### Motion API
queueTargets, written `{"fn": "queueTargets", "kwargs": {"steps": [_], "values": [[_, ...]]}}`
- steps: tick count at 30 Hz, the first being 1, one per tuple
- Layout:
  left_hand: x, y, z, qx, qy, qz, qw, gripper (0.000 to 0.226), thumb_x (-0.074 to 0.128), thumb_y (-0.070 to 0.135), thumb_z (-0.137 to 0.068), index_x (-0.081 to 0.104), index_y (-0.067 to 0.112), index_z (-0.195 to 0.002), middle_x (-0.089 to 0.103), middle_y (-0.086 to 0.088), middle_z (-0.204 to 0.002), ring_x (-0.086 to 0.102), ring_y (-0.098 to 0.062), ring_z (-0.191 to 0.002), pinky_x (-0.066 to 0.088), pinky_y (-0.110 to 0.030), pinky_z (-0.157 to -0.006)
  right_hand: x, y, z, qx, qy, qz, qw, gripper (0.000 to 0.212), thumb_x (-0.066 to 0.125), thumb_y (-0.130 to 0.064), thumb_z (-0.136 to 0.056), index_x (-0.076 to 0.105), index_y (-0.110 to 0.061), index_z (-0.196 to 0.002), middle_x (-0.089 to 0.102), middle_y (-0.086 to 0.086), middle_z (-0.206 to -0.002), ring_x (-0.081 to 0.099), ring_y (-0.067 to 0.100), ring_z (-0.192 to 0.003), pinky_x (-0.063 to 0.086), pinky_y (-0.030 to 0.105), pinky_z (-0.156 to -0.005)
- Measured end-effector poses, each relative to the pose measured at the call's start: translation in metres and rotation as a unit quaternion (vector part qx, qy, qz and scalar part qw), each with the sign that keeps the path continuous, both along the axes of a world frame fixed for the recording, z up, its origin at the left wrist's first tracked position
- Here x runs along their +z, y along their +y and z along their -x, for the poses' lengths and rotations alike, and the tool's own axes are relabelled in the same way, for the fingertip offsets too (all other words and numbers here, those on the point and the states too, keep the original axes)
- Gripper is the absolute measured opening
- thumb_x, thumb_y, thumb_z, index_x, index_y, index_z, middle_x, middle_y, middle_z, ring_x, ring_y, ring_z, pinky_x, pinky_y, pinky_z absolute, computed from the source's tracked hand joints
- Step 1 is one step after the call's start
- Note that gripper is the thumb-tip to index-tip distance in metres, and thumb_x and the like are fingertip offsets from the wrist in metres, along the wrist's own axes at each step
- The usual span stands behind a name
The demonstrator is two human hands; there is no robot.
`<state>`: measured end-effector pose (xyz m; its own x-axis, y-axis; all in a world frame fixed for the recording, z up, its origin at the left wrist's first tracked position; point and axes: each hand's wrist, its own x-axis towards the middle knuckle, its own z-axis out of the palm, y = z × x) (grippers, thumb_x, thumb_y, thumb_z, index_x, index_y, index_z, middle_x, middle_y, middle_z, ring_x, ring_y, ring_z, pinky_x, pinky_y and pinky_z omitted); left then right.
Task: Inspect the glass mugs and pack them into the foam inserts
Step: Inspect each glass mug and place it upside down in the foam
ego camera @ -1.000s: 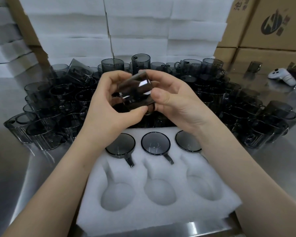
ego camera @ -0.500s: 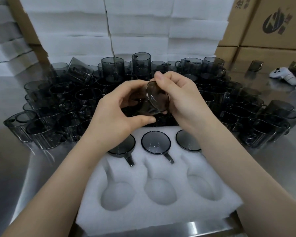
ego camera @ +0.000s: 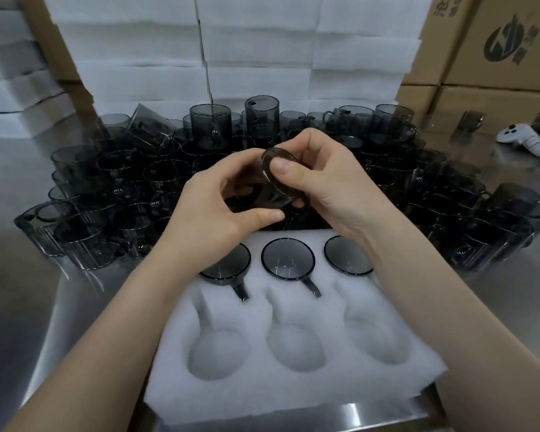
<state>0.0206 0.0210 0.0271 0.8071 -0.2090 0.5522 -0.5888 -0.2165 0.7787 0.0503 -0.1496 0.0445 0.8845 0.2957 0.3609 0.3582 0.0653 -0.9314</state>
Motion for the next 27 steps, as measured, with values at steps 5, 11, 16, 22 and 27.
{"fn": "queueTargets", "kwargs": {"steps": [5,11,16,22,27], "values": [[-0.0003,-0.001,0.0003,0.007,-0.001,-0.031,1.0,0.059,0.082,0.017,-0.066,0.058,0.029,-0.119,0.067,0.012,-0.115,0.062,-0.005,-0.113,0.047,-0.027,-0.102,-0.0022,0.0025,-0.0008,-0.075,-0.042,0.01,0.996,0.025,0.059,-0.029,-0.094,0.055,-0.019,-0.071,0.058,0.004,-0.068,0.05,0.011,-0.051,0.039,0.022,-0.041],[0.0006,-0.0002,0.0003,0.051,-0.002,0.007,0.999,0.059,0.081,0.017,-0.066,0.054,0.028,-0.118,0.065,0.011,-0.117,0.062,-0.009,-0.113,0.048,-0.04,-0.102,0.0022,0.0018,0.0001,-0.019,0.019,-0.034,0.999,0.024,0.045,-0.024,-0.102,0.069,-0.017,-0.101,0.066,0.007,-0.093,0.06,0.017,-0.072,0.05,0.027,-0.065],[0.0019,0.0005,0.0026,0.078,0.015,0.082,0.994,0.051,0.08,0.023,-0.07,0.05,0.032,-0.109,0.068,0.008,-0.114,0.066,-0.009,-0.108,0.052,-0.04,-0.098,0.0036,0.0001,0.0005,-0.024,0.04,-0.012,0.999,0.019,0.06,-0.035,-0.086,0.069,-0.019,-0.089,0.067,-0.002,-0.084,0.062,0.013,-0.075,0.054,0.033,-0.073],[0.0004,0.0031,-0.0002,0.091,0.023,0.058,0.994,0.054,0.079,0.024,-0.065,0.049,0.033,-0.109,0.064,0.007,-0.116,0.063,-0.008,-0.108,0.049,-0.039,-0.101,0.0002,0.0029,0.0031,0.04,0.031,0.064,0.997,0.035,0.056,-0.039,-0.092,0.062,-0.022,-0.062,0.05,-0.003,-0.054,0.05,0.013,-0.047,0.05,0.028,-0.051],[0.0002,0.0035,-0.0011,0.104,0.023,0.045,0.993,0.07,0.083,0.016,-0.069,0.051,0.027,-0.129,0.063,0.008,-0.115,0.06,-0.003,-0.112,0.05,-0.03,-0.099,-0.002,0.002,0.0009,0.08,0.025,0.046,0.995,0.034,0.048,-0.032,-0.097,0.055,-0.017,-0.067,0.04,0.0,-0.056,0.04,0.016,-0.044,0.042,0.027,-0.048]]}}
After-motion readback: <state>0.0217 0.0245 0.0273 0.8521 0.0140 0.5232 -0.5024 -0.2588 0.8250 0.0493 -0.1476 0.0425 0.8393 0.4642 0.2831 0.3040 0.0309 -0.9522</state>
